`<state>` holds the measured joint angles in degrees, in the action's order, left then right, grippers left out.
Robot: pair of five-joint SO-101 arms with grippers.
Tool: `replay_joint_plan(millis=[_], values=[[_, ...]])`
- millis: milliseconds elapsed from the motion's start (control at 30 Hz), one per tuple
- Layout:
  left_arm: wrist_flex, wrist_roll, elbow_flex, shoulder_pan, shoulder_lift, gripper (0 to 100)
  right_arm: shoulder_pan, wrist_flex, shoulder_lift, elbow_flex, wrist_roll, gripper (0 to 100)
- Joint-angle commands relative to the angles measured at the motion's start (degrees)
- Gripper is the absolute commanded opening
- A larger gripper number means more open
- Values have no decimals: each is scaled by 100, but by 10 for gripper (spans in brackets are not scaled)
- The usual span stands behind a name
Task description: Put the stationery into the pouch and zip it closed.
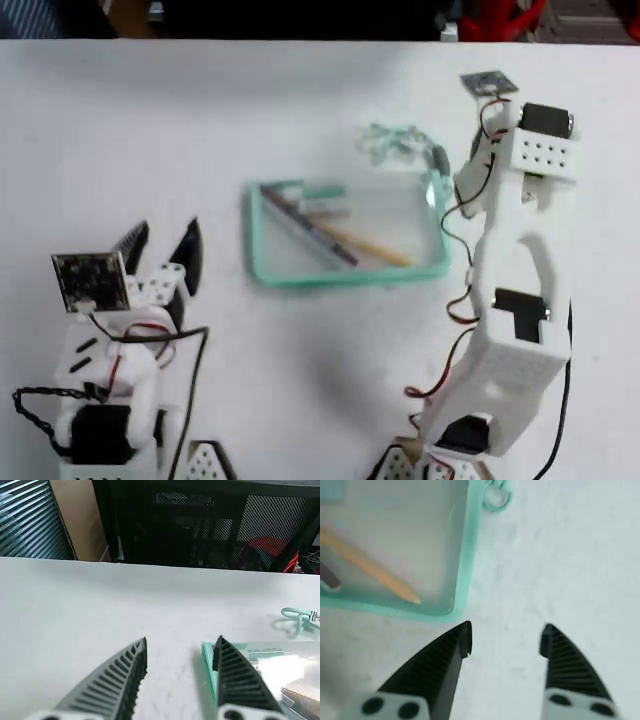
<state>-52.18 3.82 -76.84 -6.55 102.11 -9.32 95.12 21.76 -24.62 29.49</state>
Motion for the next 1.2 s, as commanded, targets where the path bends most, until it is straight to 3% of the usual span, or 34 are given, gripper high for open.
replay_joint_plan(millis=[0,133,167,233,367,633,833,967,1167], values=[[141,9,-9,13,-22,197,-22,312,-215,-79,589,291],[176,-264,26,13,-22,61,4,321,-708,-35,308,19],[237,-501,26,22,-31,28,4,321,-857,-26,105,9],[281,-765,9,22,-31,27,4,321,-1130,-26,-343,54],[149,-1090,237,22,-66,22,286,330,-1543,0,-1090,21],[-1125,-2505,1354,-4,-822,22,1429,330,-3723,1266,-1820,17],[-2409,-2514,3332,75,-2396,23,2703,295,-6290,1943,-1829,17],[-3323,-2154,4510,338,-2949,23,3301,295,-7582,2004,-1829,17],[-3174,-2154,4448,497,-2035,23,3398,295,-8760,2084,-1829,17]])
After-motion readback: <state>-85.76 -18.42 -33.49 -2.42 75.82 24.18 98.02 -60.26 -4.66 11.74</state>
